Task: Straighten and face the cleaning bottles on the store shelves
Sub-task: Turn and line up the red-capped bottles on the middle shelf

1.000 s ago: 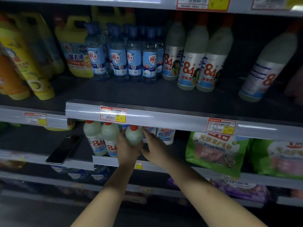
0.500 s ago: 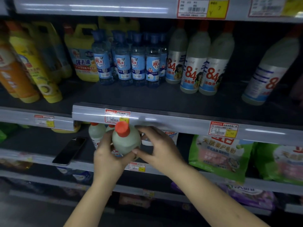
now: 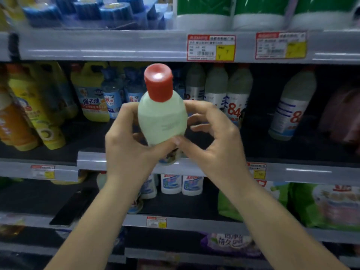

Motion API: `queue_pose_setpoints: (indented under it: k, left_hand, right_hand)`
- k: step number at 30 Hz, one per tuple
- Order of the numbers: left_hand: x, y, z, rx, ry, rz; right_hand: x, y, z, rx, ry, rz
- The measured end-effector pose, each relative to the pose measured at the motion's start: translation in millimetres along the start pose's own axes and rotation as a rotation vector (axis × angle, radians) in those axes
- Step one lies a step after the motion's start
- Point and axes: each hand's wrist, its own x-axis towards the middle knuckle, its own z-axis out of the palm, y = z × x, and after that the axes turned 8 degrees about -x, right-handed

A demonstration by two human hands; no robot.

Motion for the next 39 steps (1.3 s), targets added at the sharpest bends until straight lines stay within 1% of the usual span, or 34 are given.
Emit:
queue_pose_setpoints:
  k: [3,8,13,15,18,23,25,28,33,39]
  left_hand:
    - [15.9,-5.0,26.1,-0.051,0.038,-0.099]
    - [32.0,-27.6,62.0,-0.057,-0.018,-0.230]
    - [25.3,-43.9,75.6,-0.085,-0.011,-0.206]
    - [26.6,-44.2,78.1,-0.085,-0.017,-0.211]
    - [33.2,-47.3,82.8,-0.086,-0.027,-0.237]
    - [35.8,-63.5,93.4,-0.025,-0.031,-0.240]
    - [30.0,-70.7,94.7,-0.002,-0.075,-0.238]
    - [19.9,-80.3,92.3,-0.046,-0.157,-0.264]
    - [16.1,-82.8,86.4,-0.072,-0.249,-0.283]
    - [22.5,-93.8,93.3,-0.010,-0.257,-0.346]
  right_hand:
    - [10.5,15.5,-0.7,-0.010,0.049,0.093]
    - [18.1,51.4,2.2,-0.068,0.052,0.211]
    - [9.0,73.6,7.1,-0.150,0.029,0.161]
    - [10.8,75.4,6.9,-0.164,0.004,0.190]
    - [16.4,77.8,7.6,-0.196,-0.075,0.289]
    - [17.9,87.8,16.9,-0.216,-0.091,0.268]
    - [15.7,91.8,20.1,-0.210,-0.110,0.281]
    - [11.0,96.2,24.9,-0.238,-0.141,0.266]
    - [9.0,103.1,26.8,-0.273,-0.138,0.249]
    - [7.7,116.8,24.8,-0.288,-0.212,0.351]
